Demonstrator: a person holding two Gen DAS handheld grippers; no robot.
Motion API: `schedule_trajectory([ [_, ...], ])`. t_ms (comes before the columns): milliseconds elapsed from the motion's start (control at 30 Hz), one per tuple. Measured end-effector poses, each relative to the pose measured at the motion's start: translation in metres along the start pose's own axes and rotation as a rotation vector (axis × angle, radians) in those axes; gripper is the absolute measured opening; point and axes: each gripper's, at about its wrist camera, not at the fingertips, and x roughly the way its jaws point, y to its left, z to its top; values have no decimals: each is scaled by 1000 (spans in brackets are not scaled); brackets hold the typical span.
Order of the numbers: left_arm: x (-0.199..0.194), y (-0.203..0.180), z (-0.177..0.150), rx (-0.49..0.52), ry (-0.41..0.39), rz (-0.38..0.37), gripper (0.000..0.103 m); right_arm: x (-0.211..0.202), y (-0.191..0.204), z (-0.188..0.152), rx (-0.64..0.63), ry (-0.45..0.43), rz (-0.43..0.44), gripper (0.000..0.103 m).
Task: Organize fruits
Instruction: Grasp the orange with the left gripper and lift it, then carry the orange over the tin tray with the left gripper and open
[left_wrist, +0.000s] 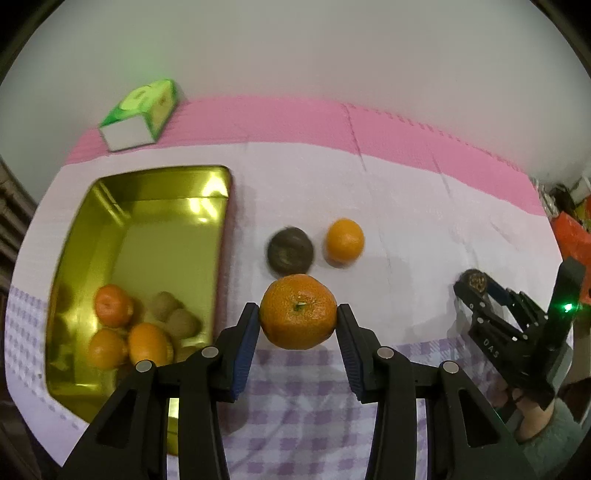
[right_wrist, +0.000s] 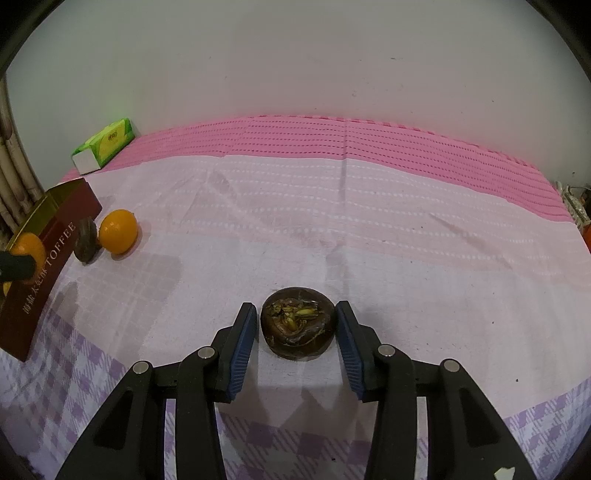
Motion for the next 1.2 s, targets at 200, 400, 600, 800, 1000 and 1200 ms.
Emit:
schedule_trajectory([
  [200,-23,36,1,-34,-37,54,43,0,0,0,-6,1,-3,42],
  [400,-32,82,0,-90,-48,129,43,1,1,0,-13,1,-8,42],
  [600,-32,121,-3,-134,-40,186,43,2,2,0,-20,2,-18,42],
  [800,-25,144,-6,-156,-24,223,43,2,2,1,-23,2,-20,42],
  [1000,-11,157,-14,-165,12,230,43,3,2,1,-26,2,-24,42],
  [1200,-2,164,-22,-175,34,229,43,3,0,1,-25,4,-31,44],
])
